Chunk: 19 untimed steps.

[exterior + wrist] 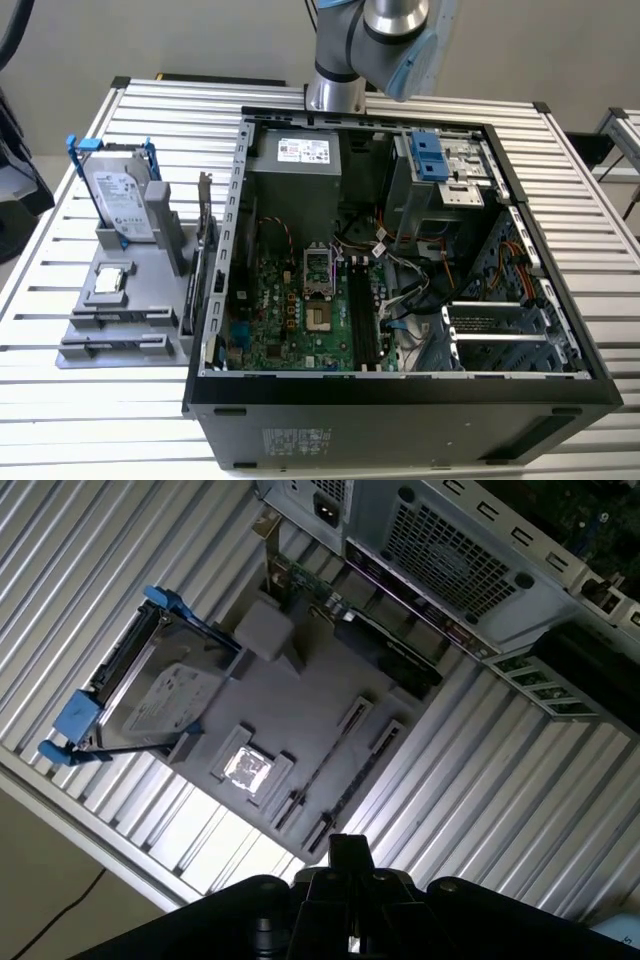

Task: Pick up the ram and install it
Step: 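Pick up the ram and move it above insertion slot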

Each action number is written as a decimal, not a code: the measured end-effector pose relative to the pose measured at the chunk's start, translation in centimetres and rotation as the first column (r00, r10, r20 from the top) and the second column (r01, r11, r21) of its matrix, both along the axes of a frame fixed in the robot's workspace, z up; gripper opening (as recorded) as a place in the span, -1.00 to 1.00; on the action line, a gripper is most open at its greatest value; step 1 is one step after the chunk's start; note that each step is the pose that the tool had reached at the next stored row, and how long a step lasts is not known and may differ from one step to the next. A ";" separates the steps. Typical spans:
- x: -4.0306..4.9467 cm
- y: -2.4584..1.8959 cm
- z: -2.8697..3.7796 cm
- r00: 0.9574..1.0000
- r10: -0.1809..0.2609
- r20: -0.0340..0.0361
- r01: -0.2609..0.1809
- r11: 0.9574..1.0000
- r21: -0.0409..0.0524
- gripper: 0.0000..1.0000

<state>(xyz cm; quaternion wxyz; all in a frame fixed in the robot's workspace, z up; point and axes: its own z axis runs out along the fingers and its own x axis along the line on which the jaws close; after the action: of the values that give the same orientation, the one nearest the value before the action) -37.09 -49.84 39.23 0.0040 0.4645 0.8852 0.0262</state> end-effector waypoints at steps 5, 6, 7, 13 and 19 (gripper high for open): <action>-0.01 0.00 0.00 1.000 -0.027 0.000 0.027 1.000 0.000 -1.00; -0.01 0.00 0.00 0.999 -0.033 0.000 0.033 0.999 0.000 -1.00; -0.01 0.00 0.00 0.999 -0.038 0.000 0.038 0.999 0.000 -1.00; -0.03 0.00 0.00 0.997 -0.071 0.000 0.071 0.997 0.000 -1.00; -0.04 0.00 0.00 0.995 -0.102 0.000 0.102 0.995 0.000 -1.00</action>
<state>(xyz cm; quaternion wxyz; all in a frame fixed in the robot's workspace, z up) -37.13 -49.85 39.23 0.0054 0.5089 0.8604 0.0260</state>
